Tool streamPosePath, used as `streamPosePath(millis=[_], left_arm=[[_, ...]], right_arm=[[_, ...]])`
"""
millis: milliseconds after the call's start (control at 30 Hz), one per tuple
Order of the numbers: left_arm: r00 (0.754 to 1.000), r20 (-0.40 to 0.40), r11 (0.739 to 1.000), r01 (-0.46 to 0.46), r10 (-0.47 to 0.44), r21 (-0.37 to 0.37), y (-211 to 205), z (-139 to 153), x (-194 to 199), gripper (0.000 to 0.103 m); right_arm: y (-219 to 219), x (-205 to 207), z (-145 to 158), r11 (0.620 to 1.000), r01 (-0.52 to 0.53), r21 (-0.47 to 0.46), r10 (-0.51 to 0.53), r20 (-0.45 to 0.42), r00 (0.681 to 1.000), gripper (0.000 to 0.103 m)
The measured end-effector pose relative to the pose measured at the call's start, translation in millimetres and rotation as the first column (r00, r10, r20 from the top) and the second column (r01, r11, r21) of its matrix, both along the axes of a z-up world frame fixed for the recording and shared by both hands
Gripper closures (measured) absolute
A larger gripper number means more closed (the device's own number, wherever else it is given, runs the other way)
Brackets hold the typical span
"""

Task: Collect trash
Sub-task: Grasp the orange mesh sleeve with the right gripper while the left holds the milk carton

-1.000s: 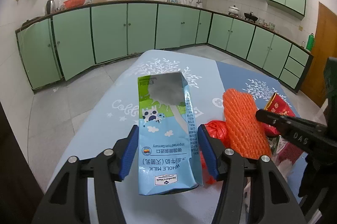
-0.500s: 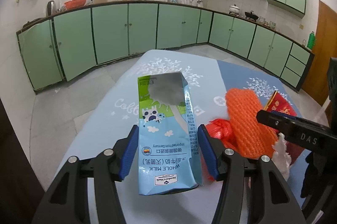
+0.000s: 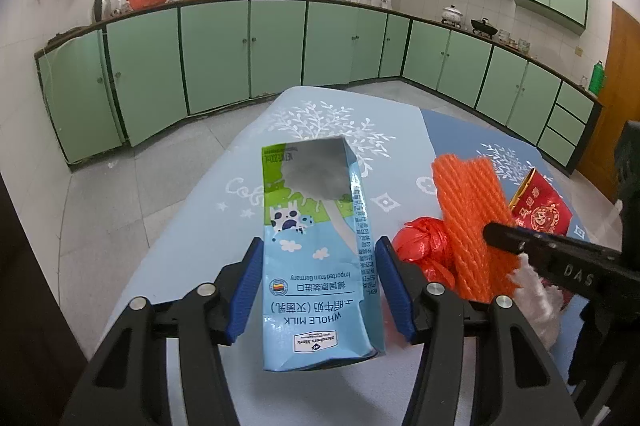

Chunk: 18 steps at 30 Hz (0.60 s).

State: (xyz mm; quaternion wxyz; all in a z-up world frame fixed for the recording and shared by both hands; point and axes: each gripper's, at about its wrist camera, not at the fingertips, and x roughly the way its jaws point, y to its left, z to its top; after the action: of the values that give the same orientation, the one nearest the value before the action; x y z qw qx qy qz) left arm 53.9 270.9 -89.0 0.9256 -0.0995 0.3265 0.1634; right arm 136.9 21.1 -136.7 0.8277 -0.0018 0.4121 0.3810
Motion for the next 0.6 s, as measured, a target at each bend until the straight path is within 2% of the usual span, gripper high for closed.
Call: streamPosePath(millis=[133, 233, 400, 600], left_arm=[[1.0, 0.013, 1.0, 0.006, -0.006, 0.004, -3, 5, -1, 0.047], [1.0, 0.023, 1.0, 0.012, -0.012, 0.009, -7, 8, -3, 0.047], [0.999, 0.034, 1.0, 0.027, -0.027, 0.002, -14, 13, -4, 0.047], [0.996, 0.059, 0.998, 0.063, -0.063, -0.001, -27, 25, -1, 0.047]], right_arm=[[-7, 3, 7, 1.0, 0.009, 0.028, -0.009, -0.011, 1.0, 0.088], [-12, 2, 12, 1.0, 0.027, 0.011, -0.027, 0.022, 0.999, 0.087], [-31, 1, 31, 0.997, 0.07, 0.037, -0.073, 0.084, 0.994, 0.087], [-65, 4, 53, 0.989, 0.122, 0.085, -0.132, 0.12, 0.984, 0.088]])
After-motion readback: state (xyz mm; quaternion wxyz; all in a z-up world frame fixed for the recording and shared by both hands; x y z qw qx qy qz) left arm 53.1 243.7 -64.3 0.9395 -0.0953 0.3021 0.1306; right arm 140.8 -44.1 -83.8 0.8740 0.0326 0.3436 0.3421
